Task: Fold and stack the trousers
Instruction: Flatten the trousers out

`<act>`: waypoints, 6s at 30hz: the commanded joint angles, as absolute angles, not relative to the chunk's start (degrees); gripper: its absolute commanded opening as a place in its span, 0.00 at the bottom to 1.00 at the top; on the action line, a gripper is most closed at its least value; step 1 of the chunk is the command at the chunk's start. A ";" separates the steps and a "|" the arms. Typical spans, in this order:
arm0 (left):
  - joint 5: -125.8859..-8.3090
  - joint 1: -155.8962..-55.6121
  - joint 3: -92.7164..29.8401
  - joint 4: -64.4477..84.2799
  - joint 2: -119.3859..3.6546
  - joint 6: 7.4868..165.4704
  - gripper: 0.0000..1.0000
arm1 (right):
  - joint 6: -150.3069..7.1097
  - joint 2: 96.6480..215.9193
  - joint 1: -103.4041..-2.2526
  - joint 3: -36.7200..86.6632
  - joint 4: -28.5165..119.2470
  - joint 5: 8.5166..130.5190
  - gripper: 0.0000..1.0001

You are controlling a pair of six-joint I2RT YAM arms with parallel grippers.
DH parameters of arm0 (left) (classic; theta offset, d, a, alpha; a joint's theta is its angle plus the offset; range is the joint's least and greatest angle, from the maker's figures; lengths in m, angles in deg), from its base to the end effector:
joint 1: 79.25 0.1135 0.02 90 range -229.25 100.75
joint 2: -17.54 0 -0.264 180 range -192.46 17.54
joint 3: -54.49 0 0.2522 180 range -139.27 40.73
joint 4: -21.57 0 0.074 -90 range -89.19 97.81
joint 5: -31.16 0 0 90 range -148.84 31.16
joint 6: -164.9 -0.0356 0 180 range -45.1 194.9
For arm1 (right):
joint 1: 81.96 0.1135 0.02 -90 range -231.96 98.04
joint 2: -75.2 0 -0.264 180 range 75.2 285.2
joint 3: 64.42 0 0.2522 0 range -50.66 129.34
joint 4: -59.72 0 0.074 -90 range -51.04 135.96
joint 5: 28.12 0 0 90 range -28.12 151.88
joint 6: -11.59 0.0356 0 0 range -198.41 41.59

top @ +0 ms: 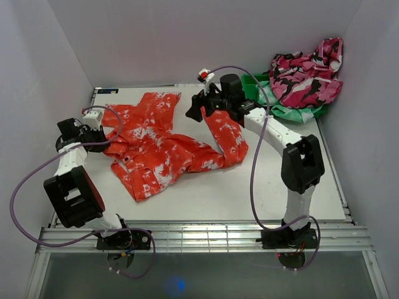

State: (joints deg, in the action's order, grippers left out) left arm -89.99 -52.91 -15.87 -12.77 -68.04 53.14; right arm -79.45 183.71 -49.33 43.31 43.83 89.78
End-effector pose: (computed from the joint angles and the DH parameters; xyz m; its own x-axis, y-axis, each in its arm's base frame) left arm 0.2867 0.1214 0.2310 -0.6628 0.0259 -0.7484 0.1795 0.9758 -0.1252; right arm 0.3759 0.2605 0.3302 -0.2260 -0.1638 -0.9603 -0.8583 0.4997 0.1168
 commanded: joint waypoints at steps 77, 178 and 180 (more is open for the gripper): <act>-93.11 -51.13 -12.62 -30.94 -57.95 57.60 0.00 | -71.38 206.32 -46.71 64.81 53.16 76.82 0.91; -86.61 -51.39 -31.34 -36.57 -81.43 57.67 0.00 | -57.14 226.72 -46.97 72.90 48.53 69.44 0.85; -86.44 -51.39 -31.51 -36.92 -81.16 57.76 0.00 | -57.05 227.43 -46.63 75.55 42.40 68.30 0.80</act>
